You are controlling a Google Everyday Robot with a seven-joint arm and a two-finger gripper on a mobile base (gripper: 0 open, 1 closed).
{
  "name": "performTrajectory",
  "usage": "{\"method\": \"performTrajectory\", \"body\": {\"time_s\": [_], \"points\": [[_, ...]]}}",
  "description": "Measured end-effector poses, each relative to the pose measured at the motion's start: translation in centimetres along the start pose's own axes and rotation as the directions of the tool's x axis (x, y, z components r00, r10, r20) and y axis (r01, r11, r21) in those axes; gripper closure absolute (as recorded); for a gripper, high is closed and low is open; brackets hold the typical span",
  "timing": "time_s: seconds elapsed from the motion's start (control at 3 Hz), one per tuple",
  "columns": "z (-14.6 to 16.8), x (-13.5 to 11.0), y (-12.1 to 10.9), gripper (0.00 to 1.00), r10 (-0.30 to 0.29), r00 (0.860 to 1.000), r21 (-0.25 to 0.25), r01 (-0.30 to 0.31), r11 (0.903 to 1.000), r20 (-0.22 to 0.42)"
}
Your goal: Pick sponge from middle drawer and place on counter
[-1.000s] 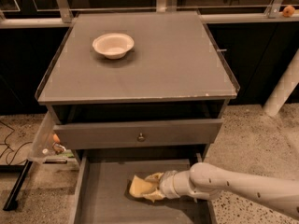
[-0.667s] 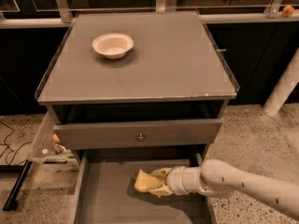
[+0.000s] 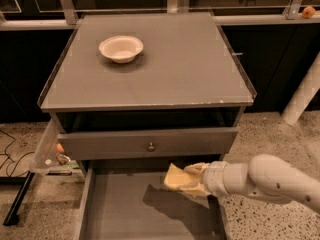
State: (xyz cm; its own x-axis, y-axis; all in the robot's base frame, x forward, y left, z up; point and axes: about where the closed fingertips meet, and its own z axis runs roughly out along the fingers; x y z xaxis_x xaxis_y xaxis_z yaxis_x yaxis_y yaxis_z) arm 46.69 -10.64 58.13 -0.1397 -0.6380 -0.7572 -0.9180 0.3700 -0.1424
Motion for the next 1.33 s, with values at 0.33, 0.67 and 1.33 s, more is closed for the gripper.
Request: {"method": "performTrajectory", "body": {"time_s": [0.33,0.67,1.33], "points": [[-6.9,-5.4,-3.2,1.0,-0.064,0.998,0.049,0.065,0.9967,-0.029],[-12.7,-10.3,-7.2,1.0,-0.1,0.995,0.061,0.099,0.9932,0.011],[-14.0,-11.7,-7.6,1.0,-0.132,0.991,0.1,0.131,0.9863,0.0]]}}
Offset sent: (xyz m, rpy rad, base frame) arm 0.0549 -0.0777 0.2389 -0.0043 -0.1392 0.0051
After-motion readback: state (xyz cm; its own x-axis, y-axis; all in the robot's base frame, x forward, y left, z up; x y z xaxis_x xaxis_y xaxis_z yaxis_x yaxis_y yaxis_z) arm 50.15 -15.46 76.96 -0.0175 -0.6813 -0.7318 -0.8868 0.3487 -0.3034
